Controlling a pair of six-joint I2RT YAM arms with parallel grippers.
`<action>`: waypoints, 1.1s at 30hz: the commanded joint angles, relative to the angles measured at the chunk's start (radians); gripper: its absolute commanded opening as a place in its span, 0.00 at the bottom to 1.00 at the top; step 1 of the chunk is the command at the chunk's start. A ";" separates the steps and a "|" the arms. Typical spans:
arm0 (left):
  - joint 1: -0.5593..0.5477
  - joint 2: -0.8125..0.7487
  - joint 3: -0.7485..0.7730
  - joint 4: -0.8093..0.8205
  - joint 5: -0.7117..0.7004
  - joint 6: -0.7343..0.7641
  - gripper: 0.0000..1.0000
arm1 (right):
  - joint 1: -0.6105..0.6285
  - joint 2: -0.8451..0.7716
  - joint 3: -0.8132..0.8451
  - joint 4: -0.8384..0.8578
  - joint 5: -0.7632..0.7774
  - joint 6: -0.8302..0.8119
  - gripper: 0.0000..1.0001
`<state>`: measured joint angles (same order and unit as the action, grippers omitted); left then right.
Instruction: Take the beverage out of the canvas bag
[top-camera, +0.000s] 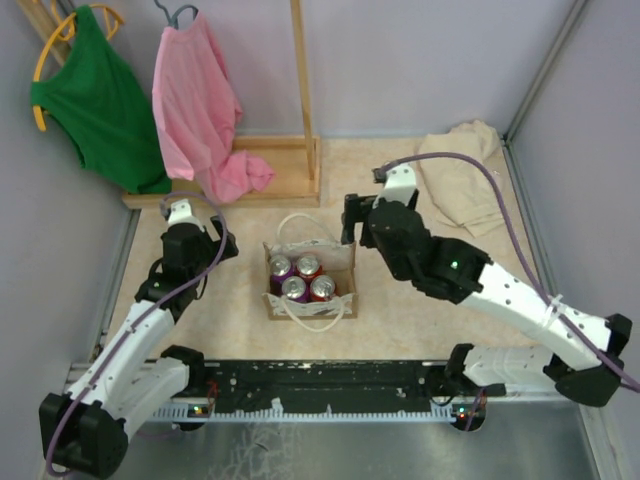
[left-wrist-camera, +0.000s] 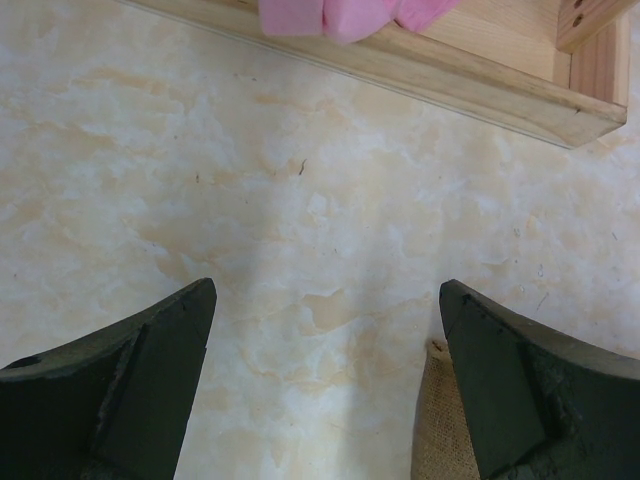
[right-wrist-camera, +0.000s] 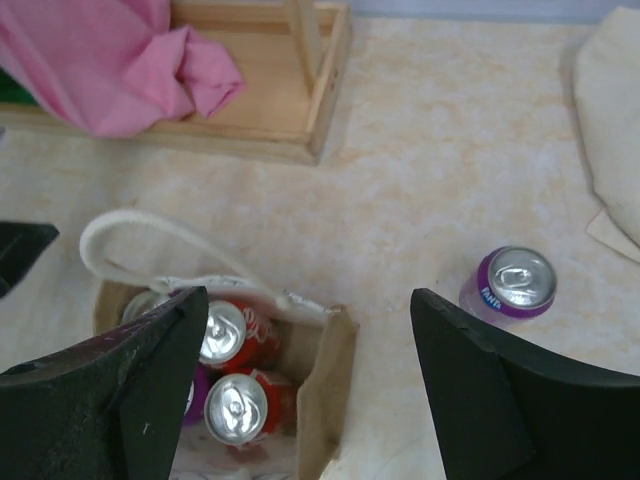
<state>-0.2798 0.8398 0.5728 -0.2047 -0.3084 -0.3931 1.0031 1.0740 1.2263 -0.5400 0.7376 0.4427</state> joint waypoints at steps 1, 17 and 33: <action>-0.003 0.005 -0.009 0.008 0.019 -0.009 0.99 | 0.090 0.122 0.043 -0.113 -0.039 0.029 0.80; -0.003 -0.010 -0.022 0.000 0.053 -0.010 0.99 | 0.173 0.395 0.009 0.042 -0.189 0.036 0.81; -0.002 -0.014 -0.031 0.002 0.057 -0.003 0.99 | 0.171 0.519 0.003 0.074 -0.188 0.058 0.93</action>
<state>-0.2798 0.8341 0.5499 -0.2096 -0.2623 -0.3962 1.1698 1.5932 1.2171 -0.4896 0.5194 0.4843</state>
